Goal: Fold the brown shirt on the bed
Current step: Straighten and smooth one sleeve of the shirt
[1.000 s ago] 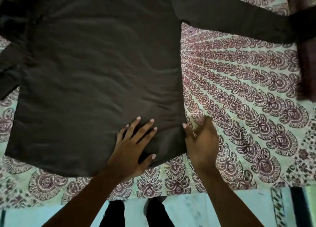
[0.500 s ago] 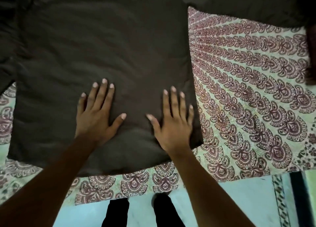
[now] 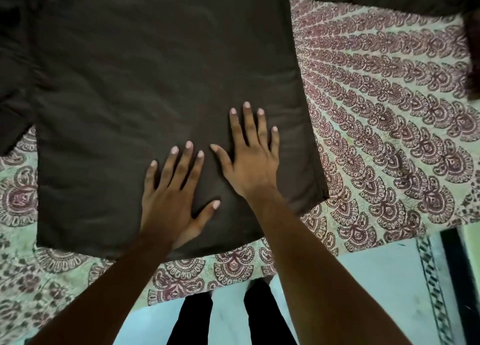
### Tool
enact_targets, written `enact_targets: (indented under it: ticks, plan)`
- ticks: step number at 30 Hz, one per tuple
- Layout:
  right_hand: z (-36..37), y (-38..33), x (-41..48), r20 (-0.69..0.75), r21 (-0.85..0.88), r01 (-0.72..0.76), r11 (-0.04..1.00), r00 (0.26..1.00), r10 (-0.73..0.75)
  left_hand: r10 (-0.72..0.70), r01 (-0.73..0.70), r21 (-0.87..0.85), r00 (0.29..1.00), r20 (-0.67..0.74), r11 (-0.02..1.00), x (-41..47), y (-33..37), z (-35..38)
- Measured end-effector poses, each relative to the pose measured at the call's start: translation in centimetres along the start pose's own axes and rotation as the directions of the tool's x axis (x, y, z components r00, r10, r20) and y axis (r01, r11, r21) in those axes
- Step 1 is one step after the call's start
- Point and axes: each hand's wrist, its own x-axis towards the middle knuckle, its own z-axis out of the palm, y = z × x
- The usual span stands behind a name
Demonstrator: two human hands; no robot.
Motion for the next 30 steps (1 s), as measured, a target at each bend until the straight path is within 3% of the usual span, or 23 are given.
enact_targets:
  ticks: [4, 7, 11, 14, 16, 18, 20, 21, 23, 26, 28, 30]
  plan:
    - [-1.0, 5.2, -6.5, -0.03, -0.082, -0.177, 0.981, 0.984, 0.175, 0.041, -0.04, -0.029, 0.999, 0.019, 0.999, -0.8, -0.6, -0.4]
    - [-1.9, 8.6, -10.6, 0.039, -0.088, -0.275, 0.957, 0.959, 0.279, 0.086, -0.085, -0.051, 0.996, 0.025, 0.995, -2.7, -1.2, -0.3]
    - [-2.4, 7.8, -9.9, -0.008, -0.085, -0.369, 0.925, 0.929, 0.37, 0.122, -0.123, -0.098, 0.992, -0.017, 0.988, -3.8, -2.2, -0.1]
    - [-2.5, 3.9, -5.9, -0.061, -0.055, -0.177, 0.983, 0.983, 0.173, -0.018, 0.011, -0.087, 0.996, -0.084, 0.996, -2.7, -4.6, -0.6]
    - [-2.0, 1.5, -3.3, 0.01, -0.031, 0.031, 0.999, 0.999, -0.031, -0.18, 0.172, -0.088, 0.98, -0.082, 0.981, -2.4, -6.7, -0.6]
    - [-1.3, 0.9, -2.6, 0.111, -0.039, 0.24, 0.97, 0.966, -0.234, -0.282, 0.275, -0.098, 0.957, -0.072, 0.956, -3.5, -8.2, -0.3]
    - [-1.0, 2.3, -4.4, 0.143, -0.11, 0.333, 0.936, 0.938, -0.317, -0.317, 0.309, -0.106, 0.946, -0.063, 0.945, -5.6, -9.1, 0.1]
    - [-1.1, 3.4, -5.9, 0.125, -0.139, 0.288, 0.947, 0.954, -0.272, -0.33, 0.322, -0.113, 0.943, -0.053, 0.94, -6.8, -9.3, 0.2]
    - [-1.5, 5.5, -9.1, 0.077, -0.112, 0.049, 0.992, 0.996, -0.041, -0.377, 0.37, -0.144, 0.926, -0.027, 0.918, -9.2, -9.1, 0.4]
    - [-2.0, 6.1, -11.1, 0.099, -0.061, -0.208, 0.976, 0.972, 0.213, -0.48, 0.466, -0.208, 0.877, -0.019, 0.86, -11.4, -9.1, 0.3]
    - [-2.0, 4.8, -10.1, 0.076, -0.077, -0.235, 0.969, 0.968, 0.241, -0.492, 0.466, -0.249, 0.869, -0.051, 0.849, -10.9, -9.8, -0.4]
    - [-2.1, 2.1, -7.6, 0.017, -0.105, -0.141, 0.984, 0.989, 0.144, -0.463, 0.428, -0.247, 0.88, -0.103, 0.869, -9.4, -11.2, -1.0]
